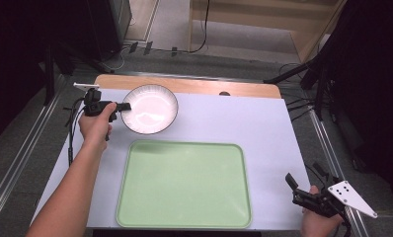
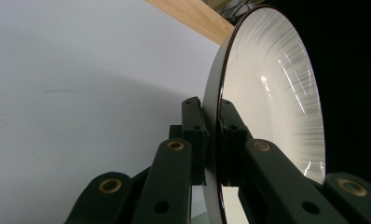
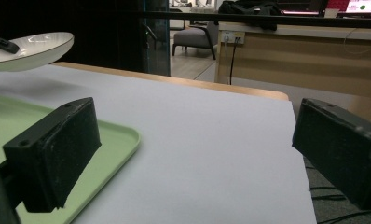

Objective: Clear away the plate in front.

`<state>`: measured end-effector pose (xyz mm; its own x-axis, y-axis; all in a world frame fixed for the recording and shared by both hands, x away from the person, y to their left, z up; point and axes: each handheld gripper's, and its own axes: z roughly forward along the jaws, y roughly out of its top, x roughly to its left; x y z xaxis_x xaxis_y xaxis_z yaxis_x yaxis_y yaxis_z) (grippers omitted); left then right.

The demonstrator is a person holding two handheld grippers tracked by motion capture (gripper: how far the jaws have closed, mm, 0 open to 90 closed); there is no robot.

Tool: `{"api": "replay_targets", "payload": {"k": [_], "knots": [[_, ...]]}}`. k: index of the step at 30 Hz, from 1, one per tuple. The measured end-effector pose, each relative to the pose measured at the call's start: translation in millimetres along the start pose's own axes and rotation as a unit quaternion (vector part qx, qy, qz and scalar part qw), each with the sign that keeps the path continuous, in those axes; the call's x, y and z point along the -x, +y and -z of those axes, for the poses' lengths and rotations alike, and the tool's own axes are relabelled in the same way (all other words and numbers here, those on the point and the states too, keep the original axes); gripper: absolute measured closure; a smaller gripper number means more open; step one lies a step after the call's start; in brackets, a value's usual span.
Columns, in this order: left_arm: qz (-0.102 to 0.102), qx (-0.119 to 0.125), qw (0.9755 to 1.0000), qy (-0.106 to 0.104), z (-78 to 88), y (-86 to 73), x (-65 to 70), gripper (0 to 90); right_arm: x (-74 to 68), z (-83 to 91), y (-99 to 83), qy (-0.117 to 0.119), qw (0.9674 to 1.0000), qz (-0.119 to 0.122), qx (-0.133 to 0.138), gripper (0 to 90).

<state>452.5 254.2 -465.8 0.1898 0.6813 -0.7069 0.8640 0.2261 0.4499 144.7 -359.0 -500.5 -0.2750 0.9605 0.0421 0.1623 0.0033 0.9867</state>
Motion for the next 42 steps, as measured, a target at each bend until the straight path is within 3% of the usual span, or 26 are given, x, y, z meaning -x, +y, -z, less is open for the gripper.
{"api": "replay_targets", "payload": {"k": [8, 11, 17, 24, 42], "knots": [[-0.022, -0.012, 0.9993, -0.027, -0.8, -7.7, 12.9, 84.8, -1.1, 0.0, 0.5, 0.000, 1.0000, 0.001, 0.001, 1.3], [-0.023, -0.015, 0.9991, -0.031, -1.2, -9.9, 14.8, 84.8, -1.4, -0.2, 0.4, 0.001, 1.0000, 0.000, 0.000, 1.3], [-0.049, -0.030, 0.9979, -0.029, -2.6, -20.2, 25.6, 84.8, -1.8, -0.1, 0.5, 0.002, 1.0000, 0.000, 0.000, 1.3], [-0.059, -0.044, 0.9968, -0.034, -5.4, -32.0, 28.5, 84.8, -1.7, 0.0, 0.6, 0.001, 1.0000, 0.000, 0.001, 1.3], [-0.104, -0.087, 0.9895, -0.051, -7.6, -67.8, 46.6, 84.8, -3.7, -0.5, 1.1, 0.003, 1.0000, 0.003, 0.001, 1.3]]}}
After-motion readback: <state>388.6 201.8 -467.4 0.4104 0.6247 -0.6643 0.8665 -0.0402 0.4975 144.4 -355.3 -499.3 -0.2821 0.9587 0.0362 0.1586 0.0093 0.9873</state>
